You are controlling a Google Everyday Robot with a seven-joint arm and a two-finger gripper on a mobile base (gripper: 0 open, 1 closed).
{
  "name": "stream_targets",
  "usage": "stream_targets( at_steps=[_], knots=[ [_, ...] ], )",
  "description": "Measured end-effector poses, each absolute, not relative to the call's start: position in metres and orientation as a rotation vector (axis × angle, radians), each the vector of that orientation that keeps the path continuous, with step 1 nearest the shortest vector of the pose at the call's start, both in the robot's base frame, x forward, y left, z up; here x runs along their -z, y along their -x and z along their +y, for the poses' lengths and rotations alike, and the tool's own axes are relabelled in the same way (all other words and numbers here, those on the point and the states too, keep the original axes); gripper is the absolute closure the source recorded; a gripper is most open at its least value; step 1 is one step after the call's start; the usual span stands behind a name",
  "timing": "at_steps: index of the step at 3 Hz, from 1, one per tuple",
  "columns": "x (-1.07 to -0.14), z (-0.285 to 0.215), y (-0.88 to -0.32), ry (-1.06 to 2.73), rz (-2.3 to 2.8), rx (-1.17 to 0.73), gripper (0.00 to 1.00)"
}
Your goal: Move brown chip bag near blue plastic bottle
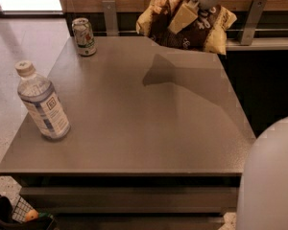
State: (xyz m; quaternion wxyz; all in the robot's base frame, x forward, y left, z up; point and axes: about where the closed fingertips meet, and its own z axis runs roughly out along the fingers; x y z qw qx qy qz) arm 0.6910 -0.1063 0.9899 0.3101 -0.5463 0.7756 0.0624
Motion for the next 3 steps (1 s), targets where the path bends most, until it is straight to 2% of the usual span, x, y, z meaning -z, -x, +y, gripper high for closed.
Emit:
stream_targets(
  at_steps=[1,3],
  knots=[
    [-1.011,-0.072,-0.617,1.527,1.919,-0.152,1.00],
    [-0.969,-0.014,-0.556,1.815,1.765,-0.215,1.00]
  ],
)
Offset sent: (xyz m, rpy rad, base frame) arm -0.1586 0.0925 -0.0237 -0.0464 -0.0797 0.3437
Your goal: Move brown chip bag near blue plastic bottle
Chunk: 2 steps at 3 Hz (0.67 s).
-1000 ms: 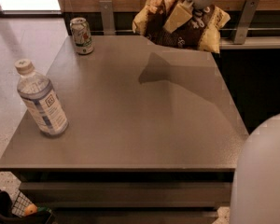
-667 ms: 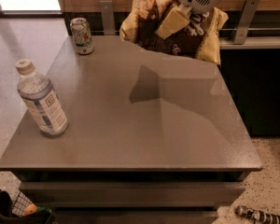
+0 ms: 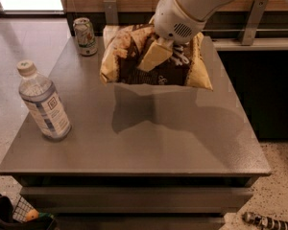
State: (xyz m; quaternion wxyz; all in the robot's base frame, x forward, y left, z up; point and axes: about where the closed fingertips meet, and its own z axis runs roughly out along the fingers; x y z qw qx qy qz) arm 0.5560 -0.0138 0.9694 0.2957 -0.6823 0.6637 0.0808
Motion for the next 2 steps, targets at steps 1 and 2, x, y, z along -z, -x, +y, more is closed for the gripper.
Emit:
stream_targets(
  at_steps=[1,2],
  knots=[
    [-0.953,0.008,-0.530,1.970,1.763,-0.205,1.00],
    [-0.944,0.022,-0.507,2.085,1.803,-0.155,1.00]
  ],
)
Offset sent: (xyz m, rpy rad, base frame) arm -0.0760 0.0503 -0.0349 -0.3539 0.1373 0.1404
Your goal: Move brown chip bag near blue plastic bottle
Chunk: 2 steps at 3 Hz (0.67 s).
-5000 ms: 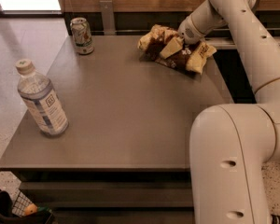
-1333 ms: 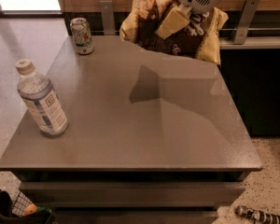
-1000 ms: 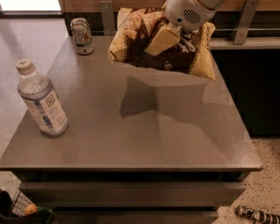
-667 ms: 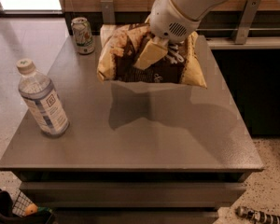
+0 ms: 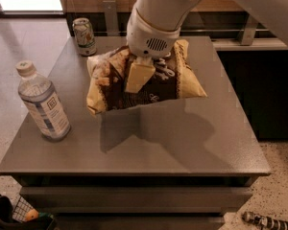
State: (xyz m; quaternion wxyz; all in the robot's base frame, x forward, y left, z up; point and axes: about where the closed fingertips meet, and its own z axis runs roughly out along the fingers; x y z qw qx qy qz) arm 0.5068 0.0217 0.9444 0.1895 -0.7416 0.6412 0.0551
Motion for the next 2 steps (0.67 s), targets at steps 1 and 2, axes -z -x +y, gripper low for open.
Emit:
stream_targets(
  at_steps=[1,2],
  knots=[
    [-0.9414,0.0304,-0.4922,2.147,1.847,-0.113,0.84],
    [-0.9433,0.0298,-0.4927,2.139,1.843,-0.111,0.60]
  ],
)
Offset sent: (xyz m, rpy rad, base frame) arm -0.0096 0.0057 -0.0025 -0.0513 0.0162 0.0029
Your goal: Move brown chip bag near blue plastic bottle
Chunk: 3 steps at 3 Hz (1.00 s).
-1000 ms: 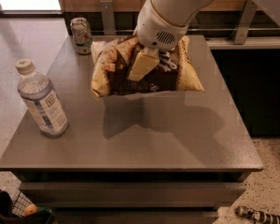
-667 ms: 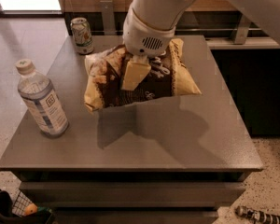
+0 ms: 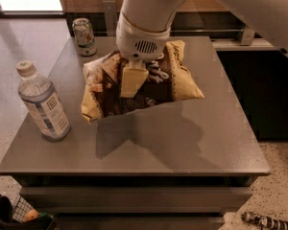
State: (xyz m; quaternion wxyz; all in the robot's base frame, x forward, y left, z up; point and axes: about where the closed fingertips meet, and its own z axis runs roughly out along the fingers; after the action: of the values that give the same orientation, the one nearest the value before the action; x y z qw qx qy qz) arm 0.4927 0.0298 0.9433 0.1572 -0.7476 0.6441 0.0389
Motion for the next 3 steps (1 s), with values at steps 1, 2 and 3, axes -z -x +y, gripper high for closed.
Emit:
stream_targets(
  at_steps=[1,2,3],
  knots=[
    [-0.9456,0.0300,-0.4921,2.135,1.838,-0.106,0.36],
    [-0.9480,0.0302,-0.4914,2.130,1.834,-0.101,0.13],
    [-0.9502,0.0305,-0.4907,2.126,1.830,-0.096,0.00]
  ],
)
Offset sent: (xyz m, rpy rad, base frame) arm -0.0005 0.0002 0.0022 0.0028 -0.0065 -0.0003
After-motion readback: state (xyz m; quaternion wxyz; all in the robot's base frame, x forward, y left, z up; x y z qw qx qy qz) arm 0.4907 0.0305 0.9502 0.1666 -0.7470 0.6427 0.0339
